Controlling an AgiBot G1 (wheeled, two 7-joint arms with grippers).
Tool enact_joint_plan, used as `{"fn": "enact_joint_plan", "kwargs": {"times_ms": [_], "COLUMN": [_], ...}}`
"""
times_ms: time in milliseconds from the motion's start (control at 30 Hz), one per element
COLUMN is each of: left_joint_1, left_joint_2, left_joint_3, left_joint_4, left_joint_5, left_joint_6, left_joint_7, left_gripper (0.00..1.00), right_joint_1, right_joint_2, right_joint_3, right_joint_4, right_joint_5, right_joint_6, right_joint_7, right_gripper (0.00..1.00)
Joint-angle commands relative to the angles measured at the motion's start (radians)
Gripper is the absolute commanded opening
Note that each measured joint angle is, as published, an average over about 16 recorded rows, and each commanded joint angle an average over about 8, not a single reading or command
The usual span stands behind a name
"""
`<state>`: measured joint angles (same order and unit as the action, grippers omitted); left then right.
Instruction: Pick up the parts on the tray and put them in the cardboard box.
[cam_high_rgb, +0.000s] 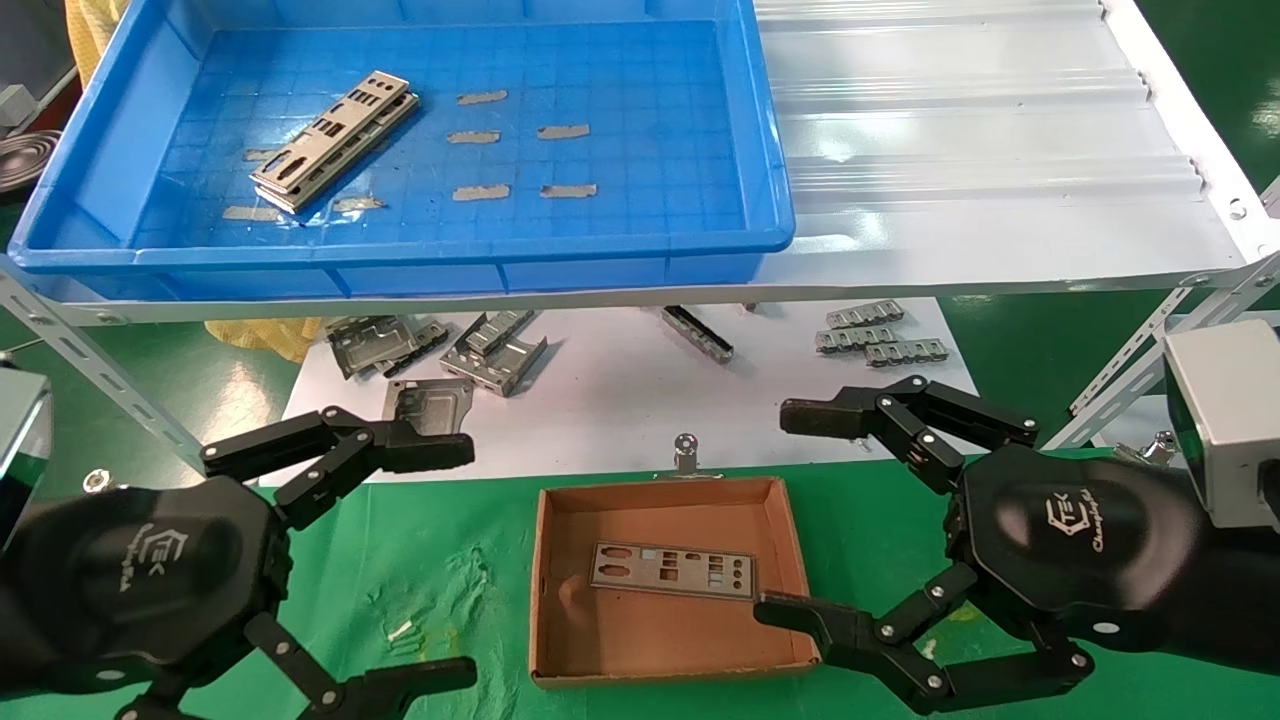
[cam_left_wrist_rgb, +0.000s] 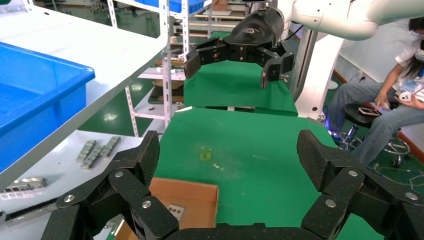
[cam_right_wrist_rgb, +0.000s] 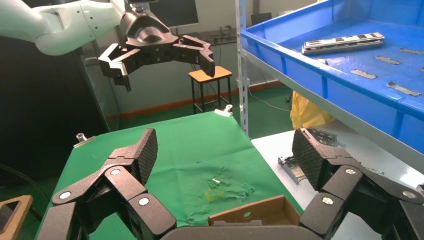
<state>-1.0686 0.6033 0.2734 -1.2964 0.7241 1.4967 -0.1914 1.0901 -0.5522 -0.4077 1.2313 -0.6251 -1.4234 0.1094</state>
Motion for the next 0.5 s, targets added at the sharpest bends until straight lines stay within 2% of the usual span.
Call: {"fn": "enact_joint_plan", "kwargs": {"times_ms": [33, 500], "left_joint_1": [-0.001, -0.004], "left_joint_2": [0.002, 0.006], "left_joint_3": [0.001, 0.005], "left_joint_4": [0.003, 0.010], "left_joint_5": [0.001, 0.005], "left_joint_6": [0.000, -0.001], "left_joint_7": [0.001, 0.003], "left_gripper": [1.00, 1.00], "right_joint_1": [0.000, 0.000], "right_joint_2": [0.000, 0.000], "right_joint_3": [0.000, 0.000], "right_joint_4": [0.000, 0.000], "right_joint_5": [0.000, 0.000], "right_joint_6": [0.000, 0.000], "right_joint_7": [0.000, 0.000], "right_gripper": [1.00, 1.00]}}
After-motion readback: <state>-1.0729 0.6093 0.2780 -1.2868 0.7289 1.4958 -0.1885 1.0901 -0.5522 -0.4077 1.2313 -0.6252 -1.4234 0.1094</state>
